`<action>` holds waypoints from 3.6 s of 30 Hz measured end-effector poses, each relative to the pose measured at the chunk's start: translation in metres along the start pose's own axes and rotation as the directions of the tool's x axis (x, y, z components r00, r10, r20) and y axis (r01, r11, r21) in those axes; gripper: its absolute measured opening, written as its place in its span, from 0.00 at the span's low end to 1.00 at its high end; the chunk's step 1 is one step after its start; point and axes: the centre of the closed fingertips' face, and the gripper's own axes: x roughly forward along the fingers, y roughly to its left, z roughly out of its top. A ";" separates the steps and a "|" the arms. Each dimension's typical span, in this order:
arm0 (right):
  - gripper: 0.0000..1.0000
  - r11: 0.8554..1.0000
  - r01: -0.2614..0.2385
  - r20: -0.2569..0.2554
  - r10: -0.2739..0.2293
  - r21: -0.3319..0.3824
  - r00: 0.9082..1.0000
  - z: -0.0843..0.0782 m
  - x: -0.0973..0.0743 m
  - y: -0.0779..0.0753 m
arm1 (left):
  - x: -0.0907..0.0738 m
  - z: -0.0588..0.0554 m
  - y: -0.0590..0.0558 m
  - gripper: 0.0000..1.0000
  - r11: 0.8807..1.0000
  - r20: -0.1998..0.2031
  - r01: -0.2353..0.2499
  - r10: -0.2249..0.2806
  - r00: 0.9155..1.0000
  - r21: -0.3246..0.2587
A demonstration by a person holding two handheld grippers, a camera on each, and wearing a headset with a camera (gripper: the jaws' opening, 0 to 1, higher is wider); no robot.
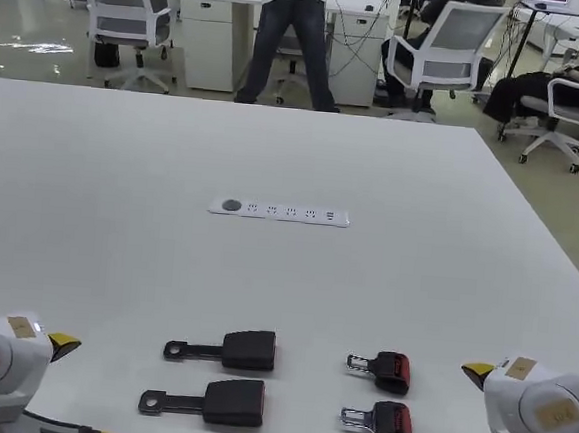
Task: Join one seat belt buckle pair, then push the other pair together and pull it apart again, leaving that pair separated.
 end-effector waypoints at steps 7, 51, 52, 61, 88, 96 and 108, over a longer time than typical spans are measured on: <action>0.91 1.000 -0.001 -0.005 0.001 -0.012 1.000 0.001 0.001 -0.002 | 0.000 0.002 -0.004 0.94 1.000 0.003 0.006 -0.006 1.000 0.005; 0.67 0.992 -0.104 -0.042 0.101 -0.079 0.994 0.002 0.007 0.010 | 0.018 0.020 -0.019 0.73 0.991 -0.049 0.093 -0.089 0.995 0.096; 0.67 0.991 -0.107 -0.044 0.104 -0.079 0.994 0.002 0.007 0.011 | 0.020 0.022 -0.024 0.72 0.988 -0.057 0.103 -0.097 0.994 0.113; 0.58 0.980 -0.159 -0.059 0.153 -0.121 0.986 -0.001 0.013 0.016 | 0.039 0.040 -0.034 0.69 0.964 -0.079 0.168 -0.154 0.985 0.206; 0.42 0.933 -0.252 -0.197 0.205 -0.257 0.959 -0.026 0.040 0.012 | 0.093 0.057 -0.060 0.54 0.877 -0.167 0.325 -0.282 0.945 0.355; 0.39 0.917 -0.282 -0.231 0.221 -0.281 0.948 -0.030 0.048 0.006 | 0.103 0.055 -0.065 0.51 0.856 -0.216 0.362 -0.300 0.929 0.369; 0.32 0.882 -0.346 -0.307 0.248 -0.322 0.919 -0.044 0.053 0.003 | 0.114 0.049 -0.069 0.47 0.826 -0.267 0.411 -0.326 0.907 0.386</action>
